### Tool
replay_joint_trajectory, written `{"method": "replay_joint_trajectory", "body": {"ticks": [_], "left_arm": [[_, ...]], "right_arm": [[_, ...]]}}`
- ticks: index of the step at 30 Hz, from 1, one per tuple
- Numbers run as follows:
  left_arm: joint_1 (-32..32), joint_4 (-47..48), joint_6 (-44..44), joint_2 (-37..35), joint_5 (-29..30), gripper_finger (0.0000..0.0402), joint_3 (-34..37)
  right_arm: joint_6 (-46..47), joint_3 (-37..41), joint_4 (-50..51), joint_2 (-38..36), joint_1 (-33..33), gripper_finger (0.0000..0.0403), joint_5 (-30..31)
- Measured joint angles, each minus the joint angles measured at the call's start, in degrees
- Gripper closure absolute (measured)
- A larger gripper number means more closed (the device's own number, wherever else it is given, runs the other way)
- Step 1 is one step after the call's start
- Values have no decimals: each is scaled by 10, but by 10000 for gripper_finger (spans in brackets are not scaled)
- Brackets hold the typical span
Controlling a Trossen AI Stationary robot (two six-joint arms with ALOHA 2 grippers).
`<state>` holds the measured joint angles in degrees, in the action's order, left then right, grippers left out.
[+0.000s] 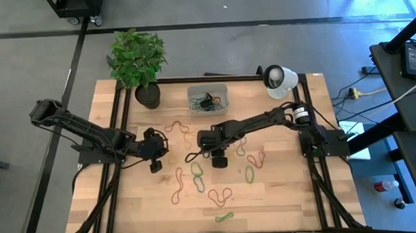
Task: Pick and place rubber bands into bin
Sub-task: Put the green rubber band into the gray bin
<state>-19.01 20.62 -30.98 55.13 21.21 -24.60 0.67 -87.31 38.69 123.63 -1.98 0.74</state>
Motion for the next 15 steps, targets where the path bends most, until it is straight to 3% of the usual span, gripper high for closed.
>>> {"method": "replay_joint_trajectory", "body": {"ticks": [6,15], "left_arm": [[-2,-3,-13,0,3,400,0],[-2,-3,-22,0,2,399,0]], "right_arm": [[-26,2,1,-7,0,390,7],[-45,4,44,-105,34,397,11]]}}
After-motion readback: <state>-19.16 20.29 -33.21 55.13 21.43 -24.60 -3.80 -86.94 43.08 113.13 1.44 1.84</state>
